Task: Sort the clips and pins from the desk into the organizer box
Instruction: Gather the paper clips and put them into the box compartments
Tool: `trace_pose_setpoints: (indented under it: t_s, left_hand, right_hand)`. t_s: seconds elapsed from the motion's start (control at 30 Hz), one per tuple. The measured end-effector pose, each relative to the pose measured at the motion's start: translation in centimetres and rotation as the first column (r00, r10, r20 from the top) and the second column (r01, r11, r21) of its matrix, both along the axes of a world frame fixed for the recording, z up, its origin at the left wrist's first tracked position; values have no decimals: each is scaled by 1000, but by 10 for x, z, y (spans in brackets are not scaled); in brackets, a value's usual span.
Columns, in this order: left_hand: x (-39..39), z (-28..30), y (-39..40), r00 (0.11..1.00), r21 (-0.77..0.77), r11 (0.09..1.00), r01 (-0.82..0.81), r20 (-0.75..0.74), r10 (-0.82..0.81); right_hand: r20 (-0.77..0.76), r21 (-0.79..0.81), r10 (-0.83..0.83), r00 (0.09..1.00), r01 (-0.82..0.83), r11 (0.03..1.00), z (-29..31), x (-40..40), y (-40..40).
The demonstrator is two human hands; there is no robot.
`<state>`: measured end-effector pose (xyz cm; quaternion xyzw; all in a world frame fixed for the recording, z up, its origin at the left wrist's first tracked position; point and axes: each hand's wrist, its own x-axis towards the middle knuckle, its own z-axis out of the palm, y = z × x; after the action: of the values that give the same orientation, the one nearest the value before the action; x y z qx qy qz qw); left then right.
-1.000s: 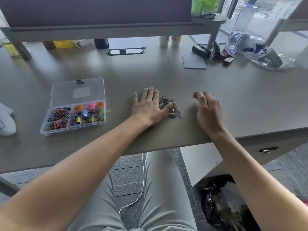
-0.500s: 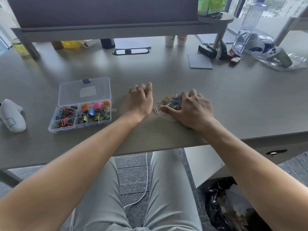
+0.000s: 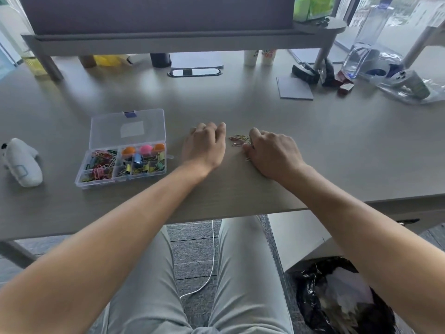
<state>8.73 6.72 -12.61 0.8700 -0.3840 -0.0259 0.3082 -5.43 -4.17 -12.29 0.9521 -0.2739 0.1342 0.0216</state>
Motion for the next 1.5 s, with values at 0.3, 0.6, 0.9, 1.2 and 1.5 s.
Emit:
trace_pose_setpoints:
  t_s: [0.3, 0.6, 0.9, 1.2, 1.5]
  left_hand:
    - [-2, -3, -1, 993, 60, 997, 40, 109, -46]
    - [-8, -11, -10, 971, 135, 979, 153, 166, -174]
    - [-34, -15, -25, 925, 244, 941, 234, 242, -293]
    - [-65, -3, -36, 851, 256, 954, 156, 455, -261]
    - [-58, 2, -62, 732, 317, 902, 294, 532, -426]
  right_hand:
    - [84, 114, 14, 996, -24, 993, 2, -4, -10]
    - [301, 363, -193, 934, 75, 929, 5, -10, -22]
    - [361, 648, -465, 808, 141, 748, 4, -31, -53]
    - [372, 640, -476, 797, 152, 753, 2, -57, -53]
    - [335, 681, -518, 787, 178, 710, 4, -64, -58]
